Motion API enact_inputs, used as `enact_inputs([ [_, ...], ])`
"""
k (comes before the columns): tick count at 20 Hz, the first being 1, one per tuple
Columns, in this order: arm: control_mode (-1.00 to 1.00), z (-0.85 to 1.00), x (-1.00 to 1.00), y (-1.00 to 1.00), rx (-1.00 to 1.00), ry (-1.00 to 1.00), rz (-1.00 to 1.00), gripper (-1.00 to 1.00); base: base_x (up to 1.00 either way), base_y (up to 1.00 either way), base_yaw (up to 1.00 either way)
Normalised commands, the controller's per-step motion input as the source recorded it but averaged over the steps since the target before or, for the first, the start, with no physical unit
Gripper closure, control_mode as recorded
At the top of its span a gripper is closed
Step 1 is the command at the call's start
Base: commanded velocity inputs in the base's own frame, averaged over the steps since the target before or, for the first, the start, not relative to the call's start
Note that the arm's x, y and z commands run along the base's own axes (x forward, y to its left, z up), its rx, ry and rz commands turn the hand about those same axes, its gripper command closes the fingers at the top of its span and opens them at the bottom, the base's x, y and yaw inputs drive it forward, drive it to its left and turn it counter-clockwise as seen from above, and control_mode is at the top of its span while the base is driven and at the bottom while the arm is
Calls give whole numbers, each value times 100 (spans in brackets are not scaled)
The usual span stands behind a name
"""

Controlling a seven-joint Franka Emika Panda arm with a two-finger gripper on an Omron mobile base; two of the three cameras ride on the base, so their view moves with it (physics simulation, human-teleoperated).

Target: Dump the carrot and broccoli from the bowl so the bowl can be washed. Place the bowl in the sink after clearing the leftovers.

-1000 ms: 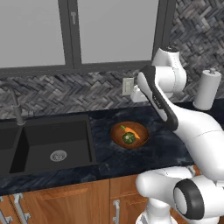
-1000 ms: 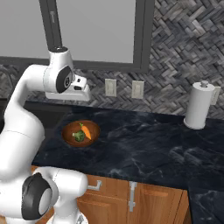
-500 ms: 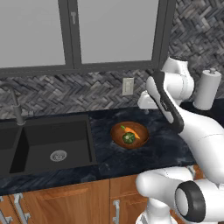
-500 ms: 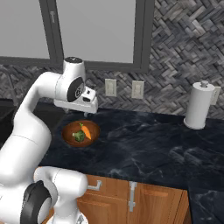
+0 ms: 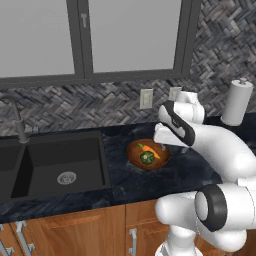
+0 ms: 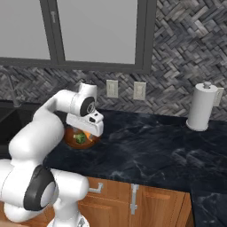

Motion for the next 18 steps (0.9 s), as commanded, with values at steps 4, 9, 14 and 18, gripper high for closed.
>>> enact_inputs([
  [4, -100, -29, 20, -8, 1, 8, -12, -100, 0, 0, 0],
  [9, -100, -50, 27, -3, 1, 0, -7, -100, 0, 0, 0],
  [14, -100, -45, 7, 0, 0, 0, -2, -100, 0, 0, 0],
  [18, -100, -41, 19, 0, 1, -1, 0, -100, 0, 0, 0],
])
